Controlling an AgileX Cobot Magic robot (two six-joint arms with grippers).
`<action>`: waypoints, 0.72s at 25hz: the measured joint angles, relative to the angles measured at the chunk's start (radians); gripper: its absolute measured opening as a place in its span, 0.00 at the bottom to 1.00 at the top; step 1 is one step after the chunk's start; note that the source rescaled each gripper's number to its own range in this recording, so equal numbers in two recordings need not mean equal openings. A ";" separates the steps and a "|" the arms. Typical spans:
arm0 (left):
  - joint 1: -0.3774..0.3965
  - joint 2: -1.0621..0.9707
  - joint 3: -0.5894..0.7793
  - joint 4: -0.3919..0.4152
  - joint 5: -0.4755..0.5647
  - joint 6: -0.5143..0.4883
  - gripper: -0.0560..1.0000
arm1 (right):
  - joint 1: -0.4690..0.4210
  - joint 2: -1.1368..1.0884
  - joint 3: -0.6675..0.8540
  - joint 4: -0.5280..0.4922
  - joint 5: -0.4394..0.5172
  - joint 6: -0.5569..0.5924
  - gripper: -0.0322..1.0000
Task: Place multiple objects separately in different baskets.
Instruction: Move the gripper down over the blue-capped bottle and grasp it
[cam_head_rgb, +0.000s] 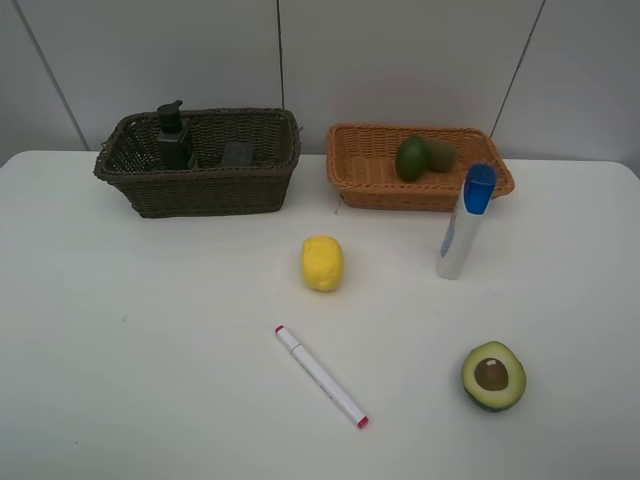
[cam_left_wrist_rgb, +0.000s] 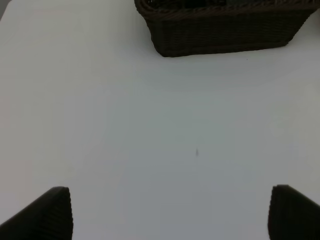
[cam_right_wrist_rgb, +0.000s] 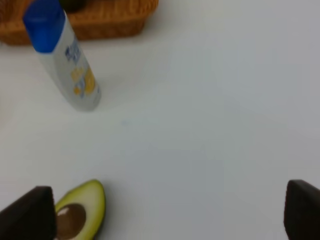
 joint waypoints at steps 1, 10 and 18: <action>0.000 0.000 0.000 0.000 0.000 0.000 1.00 | 0.000 0.063 -0.011 0.000 -0.012 0.013 1.00; 0.000 0.000 0.000 0.000 -0.001 0.000 1.00 | 0.000 0.751 -0.371 0.021 -0.039 0.065 1.00; 0.000 0.000 0.000 0.000 -0.001 0.000 1.00 | 0.146 1.051 -0.725 0.076 0.117 0.039 1.00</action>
